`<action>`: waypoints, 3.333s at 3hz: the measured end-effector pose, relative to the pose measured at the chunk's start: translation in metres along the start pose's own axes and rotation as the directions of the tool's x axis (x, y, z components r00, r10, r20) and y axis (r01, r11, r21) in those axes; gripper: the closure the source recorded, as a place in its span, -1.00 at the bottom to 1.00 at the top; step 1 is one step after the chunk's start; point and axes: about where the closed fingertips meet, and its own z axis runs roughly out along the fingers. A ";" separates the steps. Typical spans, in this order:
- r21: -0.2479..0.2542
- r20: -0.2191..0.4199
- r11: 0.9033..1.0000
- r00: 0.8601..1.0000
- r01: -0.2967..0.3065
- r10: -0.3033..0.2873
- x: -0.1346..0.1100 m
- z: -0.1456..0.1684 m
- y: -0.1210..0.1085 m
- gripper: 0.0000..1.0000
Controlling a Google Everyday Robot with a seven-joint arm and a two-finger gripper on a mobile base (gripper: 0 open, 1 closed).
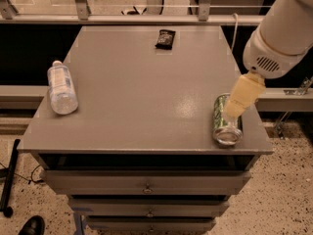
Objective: Move green can near blue plastic bottle
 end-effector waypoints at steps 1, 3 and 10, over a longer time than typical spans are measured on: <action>0.067 -0.089 0.993 0.991 -0.095 0.101 -0.001 0.023 -0.010 -1.00; 0.161 -0.152 0.913 0.904 -0.375 0.399 0.016 0.041 -0.011 -1.00; 0.078 -0.017 0.540 0.541 -0.838 0.841 -0.017 0.097 -0.001 0.50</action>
Offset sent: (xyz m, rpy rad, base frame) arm 0.0154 -0.0167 -0.0523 0.0265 0.0088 -0.9134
